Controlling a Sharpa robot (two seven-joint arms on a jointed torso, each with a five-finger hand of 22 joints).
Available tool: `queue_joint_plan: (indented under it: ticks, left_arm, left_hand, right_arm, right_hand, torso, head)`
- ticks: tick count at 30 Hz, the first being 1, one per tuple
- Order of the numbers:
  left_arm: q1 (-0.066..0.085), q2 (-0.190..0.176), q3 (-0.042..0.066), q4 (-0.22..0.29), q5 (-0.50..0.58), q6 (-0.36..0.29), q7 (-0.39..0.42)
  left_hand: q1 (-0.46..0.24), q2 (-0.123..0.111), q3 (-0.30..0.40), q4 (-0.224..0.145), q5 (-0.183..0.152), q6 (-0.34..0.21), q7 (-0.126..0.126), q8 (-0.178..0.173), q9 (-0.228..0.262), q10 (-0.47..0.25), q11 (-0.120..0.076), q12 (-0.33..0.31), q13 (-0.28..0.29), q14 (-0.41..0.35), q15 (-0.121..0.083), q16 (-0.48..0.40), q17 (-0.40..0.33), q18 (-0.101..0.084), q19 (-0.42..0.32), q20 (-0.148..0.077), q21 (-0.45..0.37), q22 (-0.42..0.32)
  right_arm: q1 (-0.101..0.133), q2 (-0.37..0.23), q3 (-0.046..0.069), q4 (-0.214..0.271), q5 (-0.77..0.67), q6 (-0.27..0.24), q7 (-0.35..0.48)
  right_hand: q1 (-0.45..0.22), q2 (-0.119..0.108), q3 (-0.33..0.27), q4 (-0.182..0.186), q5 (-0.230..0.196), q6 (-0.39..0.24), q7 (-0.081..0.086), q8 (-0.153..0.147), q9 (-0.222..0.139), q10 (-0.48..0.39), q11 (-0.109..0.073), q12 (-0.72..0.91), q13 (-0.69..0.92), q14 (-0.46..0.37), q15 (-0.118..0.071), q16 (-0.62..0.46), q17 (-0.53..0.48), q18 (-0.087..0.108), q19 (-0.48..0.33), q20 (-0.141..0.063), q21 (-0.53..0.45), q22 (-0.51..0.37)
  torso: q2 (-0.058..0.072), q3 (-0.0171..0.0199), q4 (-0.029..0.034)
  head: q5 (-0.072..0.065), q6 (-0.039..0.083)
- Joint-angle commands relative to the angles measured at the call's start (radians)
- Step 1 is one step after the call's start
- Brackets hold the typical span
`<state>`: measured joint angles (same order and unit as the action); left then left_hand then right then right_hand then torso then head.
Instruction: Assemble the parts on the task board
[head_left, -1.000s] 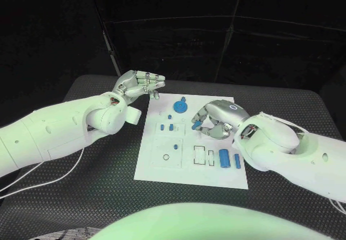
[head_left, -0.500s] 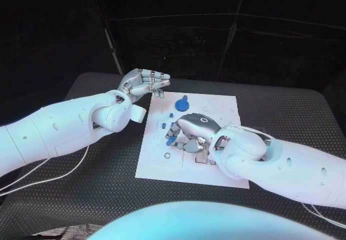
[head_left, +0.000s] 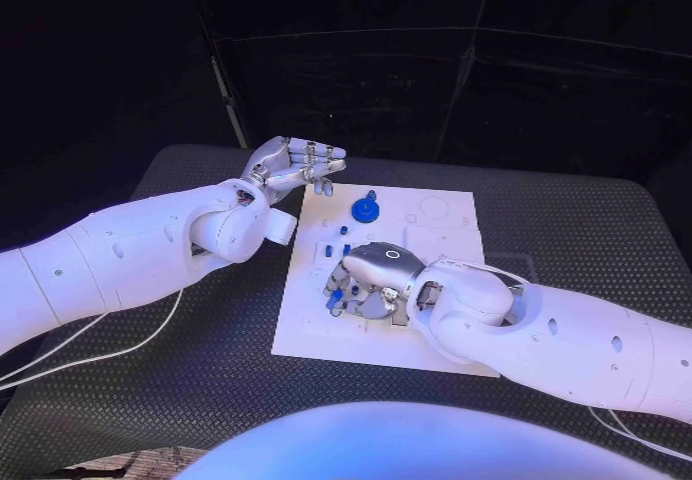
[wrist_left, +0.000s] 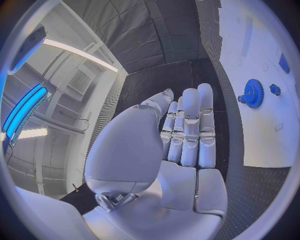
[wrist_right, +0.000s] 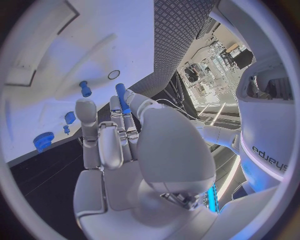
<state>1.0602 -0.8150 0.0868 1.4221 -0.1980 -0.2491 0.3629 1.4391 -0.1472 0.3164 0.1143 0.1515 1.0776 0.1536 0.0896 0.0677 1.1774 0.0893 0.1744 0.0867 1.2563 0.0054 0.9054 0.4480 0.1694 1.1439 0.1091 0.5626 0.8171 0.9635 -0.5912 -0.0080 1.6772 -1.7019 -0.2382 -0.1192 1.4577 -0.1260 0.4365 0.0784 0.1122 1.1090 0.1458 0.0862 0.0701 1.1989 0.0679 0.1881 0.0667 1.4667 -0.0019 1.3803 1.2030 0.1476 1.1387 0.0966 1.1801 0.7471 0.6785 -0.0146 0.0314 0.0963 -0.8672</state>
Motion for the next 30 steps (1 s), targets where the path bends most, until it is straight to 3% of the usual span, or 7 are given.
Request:
queue_joint_plan:
  ticks: [1,19,30]
  left_arm:
    - [0.001,0.002,0.001,0.000,0.005,0.014,0.006]
    - [0.001,0.003,0.001,-0.003,0.005,0.015,0.005]
    - [0.001,0.000,0.001,-0.001,0.005,0.015,0.004]
  left_hand:
    - [-0.002,0.011,-0.007,-0.001,-0.003,0.000,0.007,-0.006,-0.001,-0.008,0.000,0.005,-0.001,-0.008,0.002,-0.004,-0.002,0.013,-0.004,0.002,-0.004,-0.002]
    - [-0.002,0.011,-0.007,-0.001,-0.003,0.000,0.007,-0.006,-0.001,-0.008,0.000,0.005,-0.001,-0.008,0.002,-0.004,-0.002,0.013,-0.004,0.002,-0.004,-0.002]
    - [-0.002,0.011,-0.007,-0.001,-0.003,0.000,0.007,-0.006,-0.001,-0.008,0.000,0.005,-0.001,-0.008,0.002,-0.004,-0.002,0.013,-0.004,0.002,-0.004,-0.002]
  right_arm:
    - [0.001,0.003,-0.001,-0.004,-0.013,0.042,0.009]
    - [0.000,0.007,-0.003,-0.016,-0.046,0.098,-0.033]
    - [-0.001,0.021,-0.005,-0.024,-0.081,0.100,-0.068]
  right_hand:
    - [0.000,0.003,0.005,-0.001,0.004,0.004,0.002,-0.003,0.000,0.004,0.005,-0.005,-0.001,0.040,-0.006,0.003,-0.001,0.002,-0.001,0.002,0.001,-0.001]
    - [-0.003,0.005,0.006,-0.001,0.004,0.006,0.002,-0.003,0.000,0.007,0.005,-0.008,0.000,0.039,-0.006,0.001,-0.004,0.002,-0.003,0.002,0.000,-0.002]
    - [-0.004,0.004,0.005,-0.002,0.004,0.007,0.002,-0.003,0.000,0.008,0.005,-0.008,0.000,0.039,-0.005,0.001,-0.004,0.002,-0.003,0.002,0.000,-0.002]
  torso:
    - [0.000,-0.0001,-0.0003]
    - [0.001,-0.0013,-0.0002]
    - [0.001,-0.0010,0.0003]
  head:
    - [-0.001,0.001]
    - [0.000,-0.004]
    - [0.002,-0.005]
